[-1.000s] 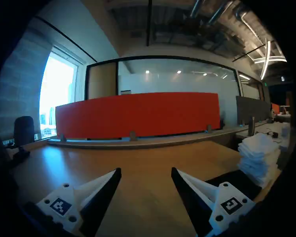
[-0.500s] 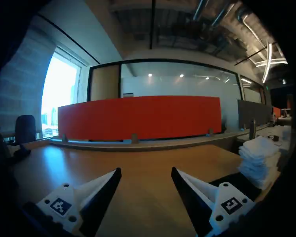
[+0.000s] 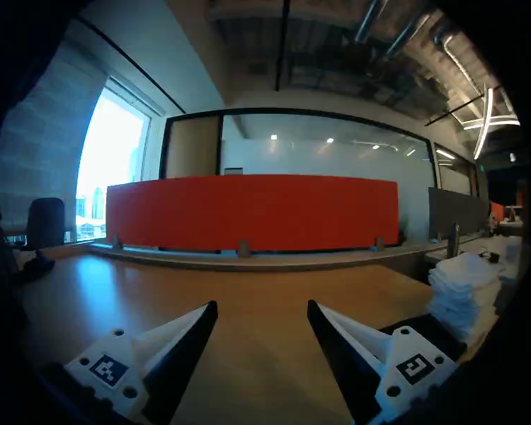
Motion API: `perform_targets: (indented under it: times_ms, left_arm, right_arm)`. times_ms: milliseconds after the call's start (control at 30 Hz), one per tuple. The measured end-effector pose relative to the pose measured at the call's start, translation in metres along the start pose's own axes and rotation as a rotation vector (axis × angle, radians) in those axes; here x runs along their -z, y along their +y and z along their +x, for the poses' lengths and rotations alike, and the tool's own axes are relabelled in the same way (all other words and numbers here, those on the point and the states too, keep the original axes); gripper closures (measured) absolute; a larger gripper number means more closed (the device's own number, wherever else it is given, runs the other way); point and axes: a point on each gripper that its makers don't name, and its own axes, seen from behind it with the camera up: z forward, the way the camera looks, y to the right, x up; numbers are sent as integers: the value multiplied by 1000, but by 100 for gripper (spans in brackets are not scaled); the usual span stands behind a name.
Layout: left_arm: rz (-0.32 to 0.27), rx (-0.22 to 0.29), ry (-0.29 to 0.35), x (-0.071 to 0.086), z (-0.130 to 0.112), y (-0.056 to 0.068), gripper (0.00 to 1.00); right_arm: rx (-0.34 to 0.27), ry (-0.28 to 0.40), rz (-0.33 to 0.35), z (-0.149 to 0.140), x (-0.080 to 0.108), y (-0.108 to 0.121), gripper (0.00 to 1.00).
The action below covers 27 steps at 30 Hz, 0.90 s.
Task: Fold towel
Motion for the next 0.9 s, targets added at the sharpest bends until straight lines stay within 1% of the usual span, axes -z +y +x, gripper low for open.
perform_targets:
  times_ms: [900]
  left_arm:
    - [0, 0, 0, 0, 0, 1, 6]
  right_arm:
    - [0, 0, -9, 1, 2, 2, 1]
